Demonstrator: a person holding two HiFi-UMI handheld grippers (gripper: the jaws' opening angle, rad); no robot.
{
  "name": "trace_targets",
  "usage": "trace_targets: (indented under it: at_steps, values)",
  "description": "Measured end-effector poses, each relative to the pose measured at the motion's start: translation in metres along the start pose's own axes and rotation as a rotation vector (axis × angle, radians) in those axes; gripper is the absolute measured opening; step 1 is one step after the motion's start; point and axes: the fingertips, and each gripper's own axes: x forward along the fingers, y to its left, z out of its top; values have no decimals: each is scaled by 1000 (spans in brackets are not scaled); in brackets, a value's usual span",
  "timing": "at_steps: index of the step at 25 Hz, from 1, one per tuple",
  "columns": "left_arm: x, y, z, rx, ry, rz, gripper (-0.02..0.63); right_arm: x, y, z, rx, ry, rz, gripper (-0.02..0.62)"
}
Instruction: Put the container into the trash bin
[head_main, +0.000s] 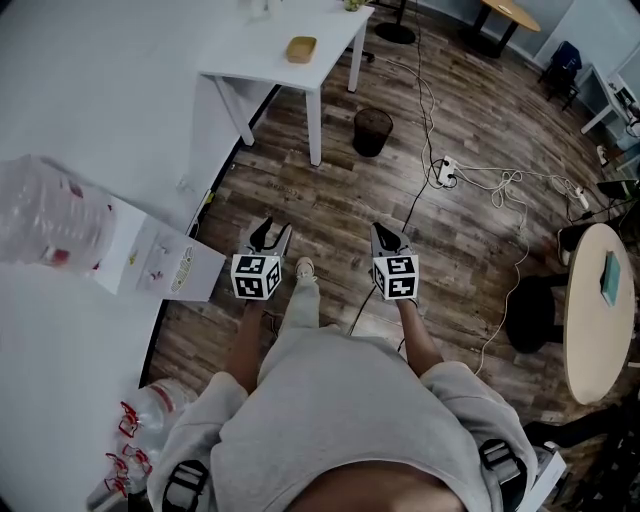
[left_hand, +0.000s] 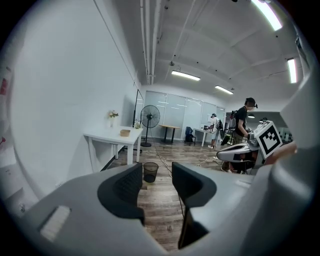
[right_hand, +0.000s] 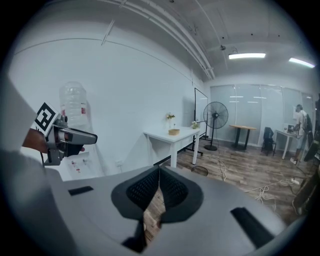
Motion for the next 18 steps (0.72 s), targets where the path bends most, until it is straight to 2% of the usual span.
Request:
trace_targets:
  at_steps: [18]
  values:
    - [125,106,65,-12,5,-45,190,148,-29,72,-9,36,0,14]
